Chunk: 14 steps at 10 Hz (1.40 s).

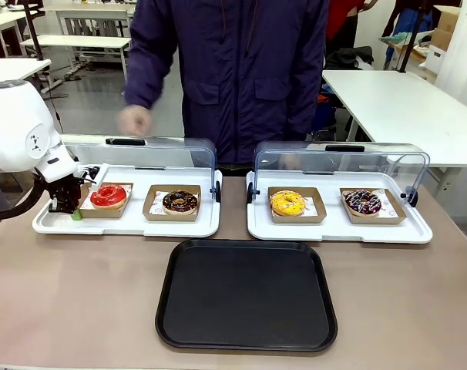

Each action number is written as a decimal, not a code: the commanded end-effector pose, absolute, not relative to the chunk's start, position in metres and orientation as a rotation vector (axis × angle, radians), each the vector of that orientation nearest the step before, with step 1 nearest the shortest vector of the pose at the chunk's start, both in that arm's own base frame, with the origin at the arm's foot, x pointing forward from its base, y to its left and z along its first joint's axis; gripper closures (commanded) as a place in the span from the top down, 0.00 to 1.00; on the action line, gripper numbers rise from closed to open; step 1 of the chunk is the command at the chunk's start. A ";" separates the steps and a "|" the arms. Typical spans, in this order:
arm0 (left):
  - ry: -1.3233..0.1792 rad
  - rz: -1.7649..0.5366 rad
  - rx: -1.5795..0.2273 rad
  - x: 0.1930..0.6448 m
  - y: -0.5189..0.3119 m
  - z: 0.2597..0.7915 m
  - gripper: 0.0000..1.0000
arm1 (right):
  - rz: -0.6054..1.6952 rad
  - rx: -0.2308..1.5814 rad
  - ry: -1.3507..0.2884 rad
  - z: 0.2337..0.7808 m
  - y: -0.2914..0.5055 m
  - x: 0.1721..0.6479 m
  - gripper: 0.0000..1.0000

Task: Move the first donut from the left to the tray.
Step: Pick up the Paper togo box containing the Donut indicated by the person and place it on the Handle tray.

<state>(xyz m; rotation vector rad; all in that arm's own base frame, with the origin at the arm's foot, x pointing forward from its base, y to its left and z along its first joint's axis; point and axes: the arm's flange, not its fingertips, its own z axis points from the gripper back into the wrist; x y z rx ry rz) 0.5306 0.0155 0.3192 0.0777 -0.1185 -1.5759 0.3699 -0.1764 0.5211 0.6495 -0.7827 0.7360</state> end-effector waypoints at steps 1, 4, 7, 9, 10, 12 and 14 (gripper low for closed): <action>-0.134 -1.575 0.097 0.531 0.017 0.318 0.00 | 0.754 0.656 -0.816 0.522 -0.177 0.373 1.00; -0.165 -1.570 0.118 0.525 0.011 0.338 0.02 | 0.754 0.656 -0.816 0.522 -0.177 0.373 1.00; -0.232 -1.542 0.168 0.501 -0.011 0.382 0.02 | 0.754 0.656 -0.816 0.522 -0.177 0.373 1.00; -0.285 -1.544 0.223 0.478 -0.037 0.411 0.02 | 0.754 0.656 -0.816 0.522 -0.177 0.373 1.00; -0.293 -1.548 0.224 0.460 -0.057 0.422 0.02 | 0.754 0.656 -0.816 0.522 -0.177 0.373 1.00; -0.311 -1.573 0.217 0.420 -0.094 0.431 0.02 | 0.754 0.656 -0.816 0.522 -0.177 0.373 1.00; -0.302 -1.614 0.190 0.384 -0.129 0.428 0.02 | 0.754 0.656 -0.816 0.522 -0.177 0.373 1.00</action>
